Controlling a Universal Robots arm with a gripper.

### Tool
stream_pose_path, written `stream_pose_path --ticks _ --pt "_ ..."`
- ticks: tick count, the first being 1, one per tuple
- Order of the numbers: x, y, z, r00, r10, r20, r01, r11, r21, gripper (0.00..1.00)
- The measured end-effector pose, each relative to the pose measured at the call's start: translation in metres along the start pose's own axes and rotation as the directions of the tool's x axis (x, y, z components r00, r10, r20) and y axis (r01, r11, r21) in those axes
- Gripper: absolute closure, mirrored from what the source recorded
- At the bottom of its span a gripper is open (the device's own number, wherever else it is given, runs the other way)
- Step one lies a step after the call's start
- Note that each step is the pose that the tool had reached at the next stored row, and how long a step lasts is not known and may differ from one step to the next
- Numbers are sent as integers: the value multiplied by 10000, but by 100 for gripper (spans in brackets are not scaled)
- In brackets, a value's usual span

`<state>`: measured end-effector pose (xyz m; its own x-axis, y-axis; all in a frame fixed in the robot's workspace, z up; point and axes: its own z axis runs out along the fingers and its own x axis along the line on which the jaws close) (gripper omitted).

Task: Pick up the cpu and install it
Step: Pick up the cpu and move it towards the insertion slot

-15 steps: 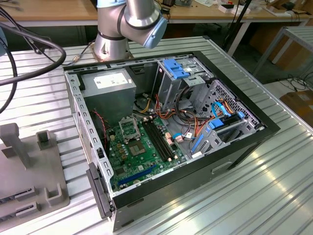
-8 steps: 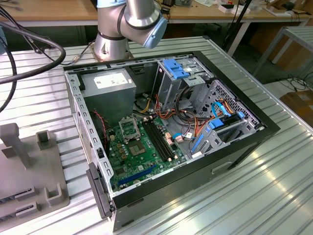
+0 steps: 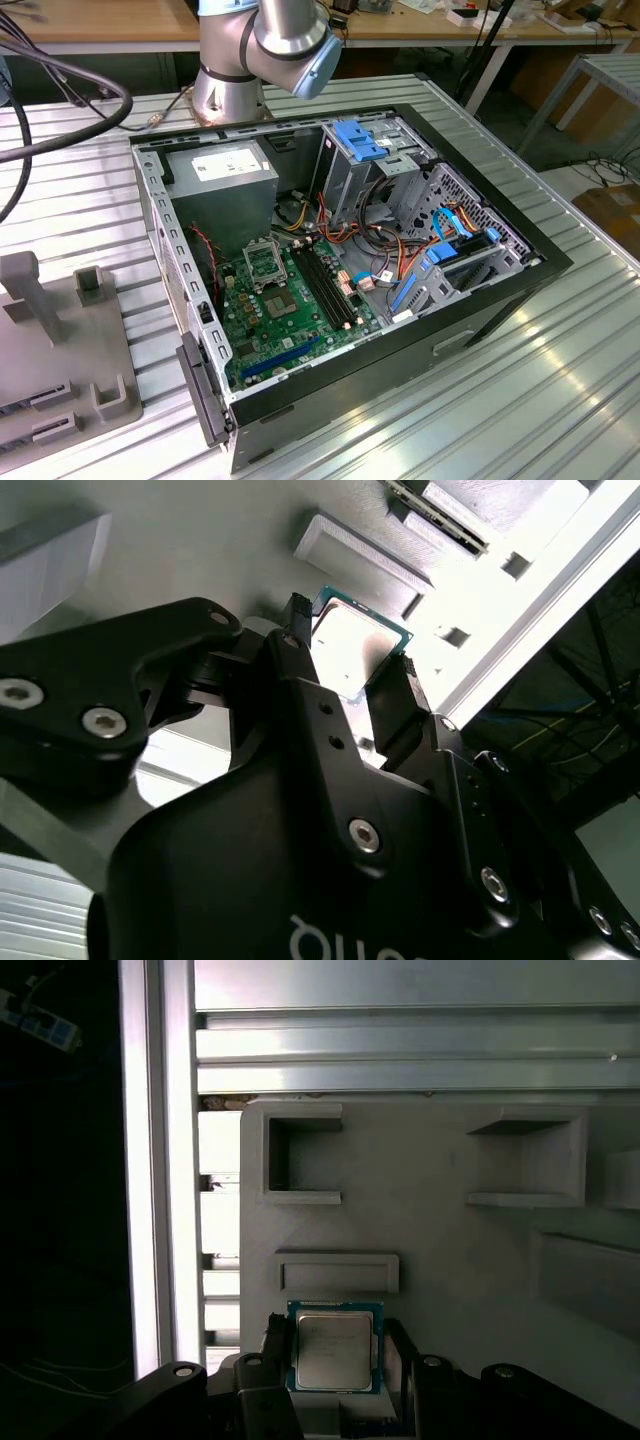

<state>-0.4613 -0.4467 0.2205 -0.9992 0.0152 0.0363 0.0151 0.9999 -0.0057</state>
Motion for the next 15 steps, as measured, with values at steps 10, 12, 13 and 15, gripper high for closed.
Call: stream_pose_path --ticks 10,12,13,15 --pt "3 -1 -68 10000 0 -1 0 10000 -16 53" --pt "3 -1 -84 10000 -1 -1 1 10000 -20 53" --pt "3 -1 -91 10000 -1 -1 1 10000 -22 53" --pt "4 -1 -104 10000 -1 -1 1 10000 -23 53"
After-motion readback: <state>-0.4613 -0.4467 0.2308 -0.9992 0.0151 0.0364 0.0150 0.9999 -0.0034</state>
